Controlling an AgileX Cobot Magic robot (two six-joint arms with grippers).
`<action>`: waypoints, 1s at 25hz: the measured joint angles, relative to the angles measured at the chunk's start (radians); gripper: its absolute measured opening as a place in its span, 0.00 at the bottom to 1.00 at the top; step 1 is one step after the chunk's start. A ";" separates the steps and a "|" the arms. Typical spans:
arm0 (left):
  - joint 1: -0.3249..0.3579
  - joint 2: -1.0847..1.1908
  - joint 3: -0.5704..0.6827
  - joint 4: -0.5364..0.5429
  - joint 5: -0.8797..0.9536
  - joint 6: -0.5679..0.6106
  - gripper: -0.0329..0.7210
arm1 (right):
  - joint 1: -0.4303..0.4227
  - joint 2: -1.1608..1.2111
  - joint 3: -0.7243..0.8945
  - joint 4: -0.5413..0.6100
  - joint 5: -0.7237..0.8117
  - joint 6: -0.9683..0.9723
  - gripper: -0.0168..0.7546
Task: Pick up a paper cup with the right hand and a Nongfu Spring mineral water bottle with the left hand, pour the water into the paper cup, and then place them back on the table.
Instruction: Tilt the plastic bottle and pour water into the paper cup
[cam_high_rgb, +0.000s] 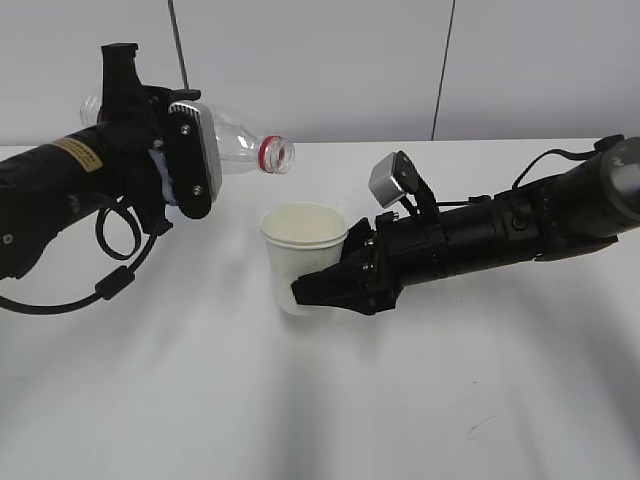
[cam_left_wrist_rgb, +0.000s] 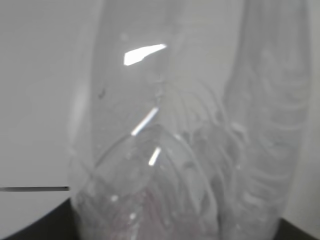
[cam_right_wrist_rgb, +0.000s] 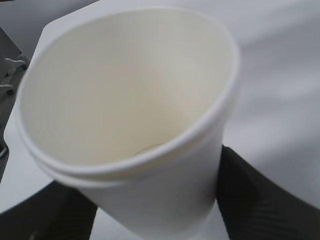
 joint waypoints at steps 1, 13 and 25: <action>0.000 0.000 0.000 0.000 -0.002 0.005 0.51 | 0.000 0.000 0.000 -0.002 0.000 0.000 0.67; 0.000 0.000 0.000 -0.008 -0.025 0.049 0.51 | 0.000 0.000 0.000 -0.008 0.001 0.000 0.67; 0.000 0.000 0.000 -0.016 -0.025 0.054 0.51 | 0.000 0.000 0.000 -0.008 0.004 0.000 0.67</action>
